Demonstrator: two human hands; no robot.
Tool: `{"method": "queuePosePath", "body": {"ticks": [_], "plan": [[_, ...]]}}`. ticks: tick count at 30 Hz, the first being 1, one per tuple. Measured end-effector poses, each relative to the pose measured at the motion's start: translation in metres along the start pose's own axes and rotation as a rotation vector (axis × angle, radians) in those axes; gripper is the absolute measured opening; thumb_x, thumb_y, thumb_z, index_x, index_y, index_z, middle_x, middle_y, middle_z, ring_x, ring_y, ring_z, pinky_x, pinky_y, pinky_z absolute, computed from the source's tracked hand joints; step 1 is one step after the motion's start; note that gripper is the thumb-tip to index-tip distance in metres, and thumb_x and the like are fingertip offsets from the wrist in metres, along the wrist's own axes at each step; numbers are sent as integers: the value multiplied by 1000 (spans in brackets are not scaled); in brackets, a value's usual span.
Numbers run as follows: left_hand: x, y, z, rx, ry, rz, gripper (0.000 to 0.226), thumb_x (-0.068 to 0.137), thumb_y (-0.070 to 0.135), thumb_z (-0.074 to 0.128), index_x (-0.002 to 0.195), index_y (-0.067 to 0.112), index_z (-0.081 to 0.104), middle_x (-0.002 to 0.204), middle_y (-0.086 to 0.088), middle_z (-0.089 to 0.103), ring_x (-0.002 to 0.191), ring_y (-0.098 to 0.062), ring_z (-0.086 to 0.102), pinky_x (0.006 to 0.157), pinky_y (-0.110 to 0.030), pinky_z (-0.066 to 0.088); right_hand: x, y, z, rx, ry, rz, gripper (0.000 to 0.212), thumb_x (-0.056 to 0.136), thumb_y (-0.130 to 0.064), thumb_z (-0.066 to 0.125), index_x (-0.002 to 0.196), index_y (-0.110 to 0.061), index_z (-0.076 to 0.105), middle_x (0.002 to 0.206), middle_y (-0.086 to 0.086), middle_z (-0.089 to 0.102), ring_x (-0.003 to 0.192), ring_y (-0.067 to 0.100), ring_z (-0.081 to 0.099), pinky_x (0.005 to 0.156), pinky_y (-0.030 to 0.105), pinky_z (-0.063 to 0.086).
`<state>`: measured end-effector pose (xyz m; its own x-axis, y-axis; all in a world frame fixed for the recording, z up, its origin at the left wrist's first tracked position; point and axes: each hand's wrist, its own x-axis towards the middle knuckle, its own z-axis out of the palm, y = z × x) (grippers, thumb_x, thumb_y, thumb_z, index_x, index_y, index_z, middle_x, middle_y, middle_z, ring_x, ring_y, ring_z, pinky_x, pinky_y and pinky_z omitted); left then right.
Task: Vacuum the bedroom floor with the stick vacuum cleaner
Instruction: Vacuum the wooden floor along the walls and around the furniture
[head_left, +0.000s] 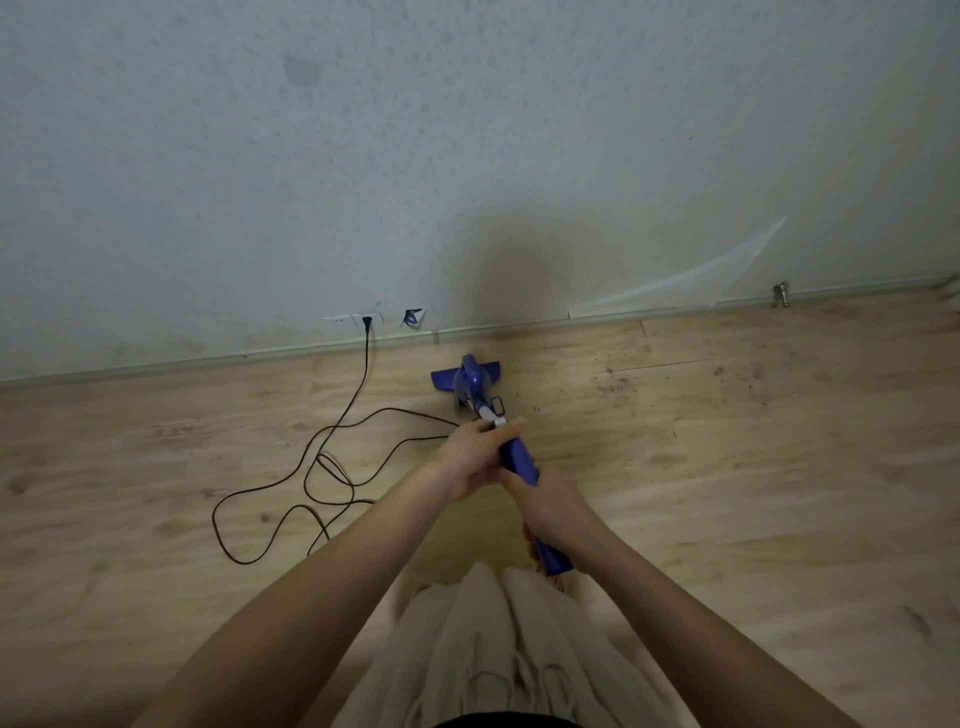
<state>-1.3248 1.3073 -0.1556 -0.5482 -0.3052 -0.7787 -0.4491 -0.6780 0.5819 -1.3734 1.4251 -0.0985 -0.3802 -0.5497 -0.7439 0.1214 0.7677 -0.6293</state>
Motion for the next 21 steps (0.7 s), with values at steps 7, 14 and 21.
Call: {"method": "queuePosePath", "body": {"ticks": [7, 14, 21], "plan": [[5, -1, -4, -85, -19, -24, 27, 90, 24, 66, 111, 9, 57, 94, -13, 64, 88, -25, 65, 86, -40, 55, 13, 6, 6, 5, 32, -2, 22, 96, -41, 53, 92, -20, 50, 67, 4, 55, 44, 14, 53, 45, 26, 46], [20, 3, -4, -89, 84, -30, 37, 91, 20, 64, 125, 11, 54, 94, -11, 63, 79, -22, 65, 65, -34, 57, 33, 15, 13, 159, 19, 25, 33, 96, -43, 54, 107, -12, 49, 69, 7, 53, 44, 12, 49, 38, 20, 42], [27, 2, -9, -111, 54, -40, 36, 89, 19, 67, 122, 10, 56, 91, -11, 63, 79, -23, 65, 68, -35, 56, 37, 14, 13, 145, 22, 18, 34, 99, -41, 50, 116, -12, 46, 73, 9, 53, 47, 14, 49, 36, 20, 43]]}}
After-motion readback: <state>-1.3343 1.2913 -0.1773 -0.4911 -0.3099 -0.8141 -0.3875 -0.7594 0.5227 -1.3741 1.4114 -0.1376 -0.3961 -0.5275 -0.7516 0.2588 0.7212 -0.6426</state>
